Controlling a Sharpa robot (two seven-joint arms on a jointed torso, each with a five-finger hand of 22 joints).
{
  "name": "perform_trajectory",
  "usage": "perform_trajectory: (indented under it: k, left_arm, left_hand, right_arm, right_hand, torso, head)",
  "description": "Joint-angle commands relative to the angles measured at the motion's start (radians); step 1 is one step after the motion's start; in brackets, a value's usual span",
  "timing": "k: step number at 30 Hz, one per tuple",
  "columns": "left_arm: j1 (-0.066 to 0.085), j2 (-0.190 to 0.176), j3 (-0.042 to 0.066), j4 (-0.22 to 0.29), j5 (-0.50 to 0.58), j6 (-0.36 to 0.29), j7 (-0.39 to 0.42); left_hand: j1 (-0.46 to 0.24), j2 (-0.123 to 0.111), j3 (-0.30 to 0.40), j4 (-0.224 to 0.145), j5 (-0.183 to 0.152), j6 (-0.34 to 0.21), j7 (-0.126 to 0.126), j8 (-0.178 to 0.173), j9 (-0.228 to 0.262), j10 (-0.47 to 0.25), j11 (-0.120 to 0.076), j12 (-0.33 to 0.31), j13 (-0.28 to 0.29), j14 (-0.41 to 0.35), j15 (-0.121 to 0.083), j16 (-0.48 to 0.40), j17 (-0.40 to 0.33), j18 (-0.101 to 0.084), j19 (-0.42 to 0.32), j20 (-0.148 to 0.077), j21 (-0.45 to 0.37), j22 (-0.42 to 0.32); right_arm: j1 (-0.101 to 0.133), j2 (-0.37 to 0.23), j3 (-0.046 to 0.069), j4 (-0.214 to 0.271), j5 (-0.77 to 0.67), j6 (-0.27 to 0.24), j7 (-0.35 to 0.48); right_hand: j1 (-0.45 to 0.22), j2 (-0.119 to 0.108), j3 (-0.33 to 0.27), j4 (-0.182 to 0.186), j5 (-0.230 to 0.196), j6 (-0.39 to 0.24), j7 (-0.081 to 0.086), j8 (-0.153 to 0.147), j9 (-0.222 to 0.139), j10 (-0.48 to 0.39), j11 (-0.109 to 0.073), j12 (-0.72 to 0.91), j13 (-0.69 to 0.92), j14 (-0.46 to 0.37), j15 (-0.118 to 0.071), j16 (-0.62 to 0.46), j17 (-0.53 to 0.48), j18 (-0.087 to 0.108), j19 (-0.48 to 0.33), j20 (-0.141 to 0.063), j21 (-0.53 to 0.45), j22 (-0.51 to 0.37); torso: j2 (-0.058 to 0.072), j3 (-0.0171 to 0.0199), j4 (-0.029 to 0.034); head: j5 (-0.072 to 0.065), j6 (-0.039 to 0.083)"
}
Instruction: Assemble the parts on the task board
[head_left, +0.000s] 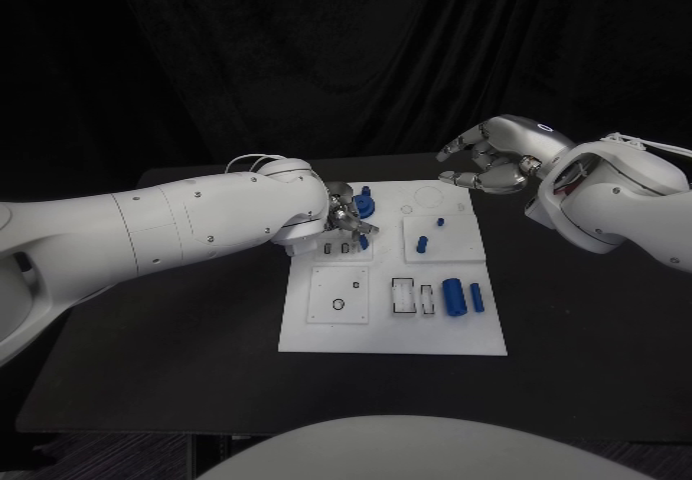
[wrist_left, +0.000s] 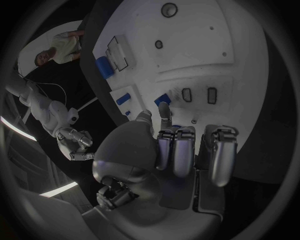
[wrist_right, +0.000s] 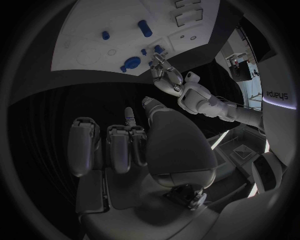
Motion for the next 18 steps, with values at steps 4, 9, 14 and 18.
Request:
perform_trajectory:
  k: [4, 9, 14, 18]
  left_arm:
    - [-0.006, 0.003, 0.001, -0.005, -0.006, 0.018, 0.011]
    - [-0.008, 0.003, 0.001, -0.006, -0.006, 0.021, 0.01]
    - [-0.01, 0.004, 0.001, -0.006, -0.006, 0.022, 0.011]
    - [-0.011, 0.004, 0.001, -0.006, -0.006, 0.02, 0.012]
  left_hand:
    - [0.008, 0.003, 0.006, 0.0, -0.006, -0.007, 0.001, -0.007, 0.002, 0.106, -0.009, 0.002, 0.26, 0.102, -0.007, 0.003, 0.263, -0.006, 0.105, -0.007, 0.004, 0.263]
    - [0.009, 0.003, 0.01, -0.002, -0.007, -0.005, 0.001, -0.007, 0.008, 0.106, -0.009, 0.002, 0.26, 0.102, -0.007, 0.003, 0.263, -0.006, 0.105, -0.008, 0.004, 0.263]
    - [0.01, 0.003, 0.012, -0.003, -0.008, -0.004, 0.0, -0.007, 0.011, 0.106, -0.009, 0.002, 0.26, 0.102, -0.007, 0.003, 0.263, -0.006, 0.105, -0.008, 0.004, 0.263]
    - [0.012, 0.001, 0.016, -0.005, -0.008, -0.003, 0.0, -0.006, 0.017, 0.106, -0.01, 0.002, 0.26, 0.102, -0.008, 0.003, 0.263, -0.006, 0.105, -0.008, 0.004, 0.263]
  right_arm:
    - [-0.004, 0.0, 0.001, -0.001, -0.001, 0.001, -0.017]
    - [-0.004, 0.0, 0.001, -0.003, -0.001, 0.002, -0.017]
    - [-0.005, 0.0, 0.001, -0.003, -0.001, 0.004, -0.017]
    - [-0.005, 0.0, 0.001, -0.004, -0.001, 0.006, -0.017]
  right_hand:
    - [0.006, 0.002, 0.005, 0.0, 0.001, 0.006, -0.002, 0.006, -0.001, 0.038, 0.009, -0.005, 0.182, 0.083, 0.008, -0.003, 0.161, 0.002, 0.027, 0.006, -0.007, 0.209]
    - [0.006, 0.002, 0.005, 0.0, 0.001, 0.006, -0.002, 0.006, -0.001, 0.038, 0.009, -0.005, 0.182, 0.083, 0.008, -0.003, 0.161, 0.002, 0.027, 0.006, -0.007, 0.209]
    - [0.005, 0.002, 0.004, 0.0, 0.001, 0.007, -0.002, 0.006, -0.002, 0.037, 0.009, -0.007, 0.18, 0.083, 0.008, -0.004, 0.16, 0.002, 0.028, 0.007, -0.007, 0.209]
    - [0.005, 0.002, 0.004, 0.0, 0.001, 0.007, -0.002, 0.006, -0.002, 0.037, 0.009, -0.007, 0.18, 0.083, 0.008, -0.004, 0.16, 0.002, 0.028, 0.007, -0.007, 0.209]
  torso:
    - [0.0, 0.0002, 0.001]
    - [0.0, 0.0002, 0.0007]
    - [0.0, 0.0004, 0.0007]
    - [0.0, 0.0002, 0.0008]
  head:
    - [0.0, 0.0]
    - [0.0, 0.0]
    - [0.0, 0.0]
    - [0.0, 0.0]
